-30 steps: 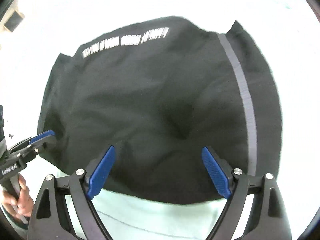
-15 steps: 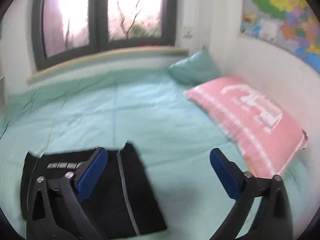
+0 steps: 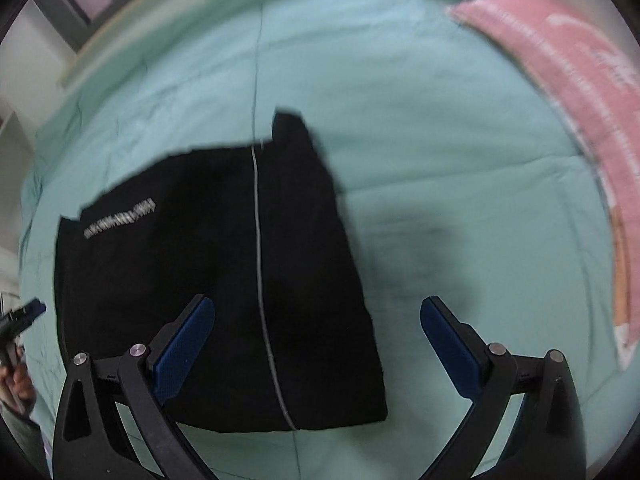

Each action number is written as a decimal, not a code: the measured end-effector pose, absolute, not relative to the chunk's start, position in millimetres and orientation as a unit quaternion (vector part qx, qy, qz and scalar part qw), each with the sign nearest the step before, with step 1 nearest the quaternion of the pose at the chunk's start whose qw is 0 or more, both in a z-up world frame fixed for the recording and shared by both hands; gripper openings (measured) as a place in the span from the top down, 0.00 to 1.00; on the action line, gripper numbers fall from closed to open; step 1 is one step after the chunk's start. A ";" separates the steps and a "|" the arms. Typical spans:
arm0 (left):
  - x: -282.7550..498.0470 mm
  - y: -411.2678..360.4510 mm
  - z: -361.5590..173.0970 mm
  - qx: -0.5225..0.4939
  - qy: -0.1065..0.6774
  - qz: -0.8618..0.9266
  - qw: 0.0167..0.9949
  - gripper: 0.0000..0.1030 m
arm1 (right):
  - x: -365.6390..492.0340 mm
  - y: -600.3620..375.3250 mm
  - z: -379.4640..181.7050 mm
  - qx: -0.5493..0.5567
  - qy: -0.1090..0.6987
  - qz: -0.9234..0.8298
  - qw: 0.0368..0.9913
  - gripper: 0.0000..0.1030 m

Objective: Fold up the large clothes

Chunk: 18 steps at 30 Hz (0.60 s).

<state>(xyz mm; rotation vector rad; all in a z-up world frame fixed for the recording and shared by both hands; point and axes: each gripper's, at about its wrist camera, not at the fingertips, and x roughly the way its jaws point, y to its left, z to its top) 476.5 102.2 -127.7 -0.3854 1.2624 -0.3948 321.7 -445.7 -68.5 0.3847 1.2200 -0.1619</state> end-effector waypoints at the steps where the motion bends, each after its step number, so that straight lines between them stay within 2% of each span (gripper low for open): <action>1: 480.2 103.0 -132.5 -0.179 0.586 -0.182 0.769 0.44 | 326.8 -447.6 -81.1 0.181 0.578 -0.067 0.793 0.00; 11: 509.9 117.2 -187.1 -0.259 0.628 -0.217 0.701 0.44 | 353.7 -472.6 -133.0 0.193 0.587 -0.029 0.786 0.00; 14: 517.5 115.5 -211.9 -0.283 0.640 -0.226 0.678 0.43 | 362.4 -482.8 -149.1 0.231 0.590 -0.001 0.774 0.00; 18: 521.4 119.2 -239.3 -0.340 0.640 -0.240 0.646 0.37 | 373.0 -472.3 -179.6 0.234 0.628 0.044 0.741 0.03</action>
